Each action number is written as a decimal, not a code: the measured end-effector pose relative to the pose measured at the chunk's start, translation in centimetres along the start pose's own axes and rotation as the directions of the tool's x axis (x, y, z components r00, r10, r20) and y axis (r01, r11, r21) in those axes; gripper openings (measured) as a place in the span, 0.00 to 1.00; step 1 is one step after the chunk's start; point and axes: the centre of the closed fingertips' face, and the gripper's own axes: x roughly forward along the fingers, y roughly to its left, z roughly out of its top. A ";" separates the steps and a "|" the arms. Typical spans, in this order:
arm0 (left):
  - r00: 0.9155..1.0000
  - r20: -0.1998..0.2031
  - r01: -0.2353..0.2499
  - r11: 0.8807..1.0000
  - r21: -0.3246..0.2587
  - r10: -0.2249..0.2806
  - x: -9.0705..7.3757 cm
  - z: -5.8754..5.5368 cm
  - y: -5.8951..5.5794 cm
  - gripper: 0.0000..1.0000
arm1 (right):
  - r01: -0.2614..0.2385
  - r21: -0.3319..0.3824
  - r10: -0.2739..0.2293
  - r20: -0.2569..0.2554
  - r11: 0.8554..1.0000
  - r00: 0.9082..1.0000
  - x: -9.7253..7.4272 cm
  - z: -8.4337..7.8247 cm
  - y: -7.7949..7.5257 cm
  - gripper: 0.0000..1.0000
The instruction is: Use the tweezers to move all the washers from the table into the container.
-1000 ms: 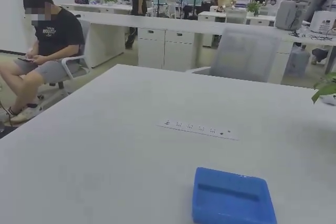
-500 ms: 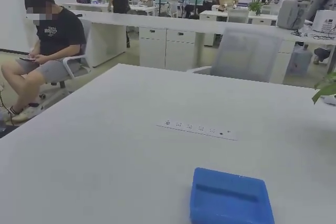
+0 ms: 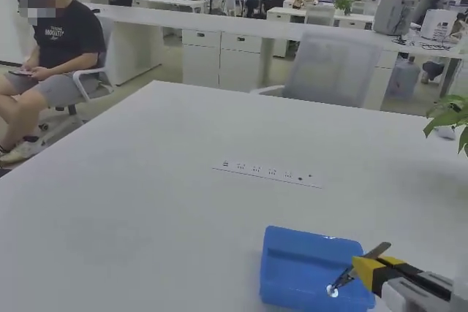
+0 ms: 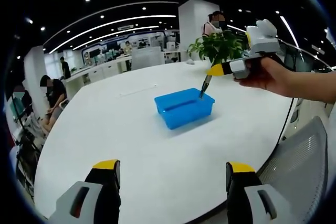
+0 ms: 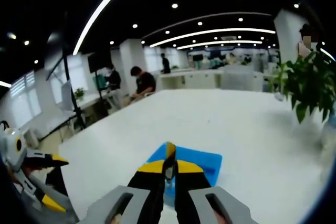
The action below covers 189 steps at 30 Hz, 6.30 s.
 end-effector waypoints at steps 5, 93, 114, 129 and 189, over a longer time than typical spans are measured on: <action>1.000 -0.004 -0.004 1.000 -0.011 0.004 0.2 -0.2 0.2 0.84 | 0.018 -0.056 -0.019 -0.027 0.998 0.999 2.4 -0.4 -0.8 0.02; 0.849 -0.106 0.516 0.768 0.379 -0.518 4.3 7.2 -11.3 0.00 | -0.269 -0.562 0.077 -0.341 0.782 0.937 -5.0 -10.1 8.6 0.04; 0.772 -0.298 0.631 0.619 0.467 -0.562 8.4 1.0 -8.8 0.00 | -0.196 -0.303 0.078 -0.360 0.933 0.930 -6.5 -12.9 5.9 0.28; 0.745 -0.479 0.665 0.565 0.488 -0.464 11.8 -4.0 -7.1 0.00 | -0.101 -0.071 0.078 -0.270 0.992 0.960 -7.8 -11.6 4.4 0.35; 0.999 -0.043 0.021 0.995 -0.102 -0.026 -1.7 0.9 2.4 0.99 | 0.074 0.074 -0.068 -0.080 0.994 0.994 -12.1 -7.9 1.4 0.80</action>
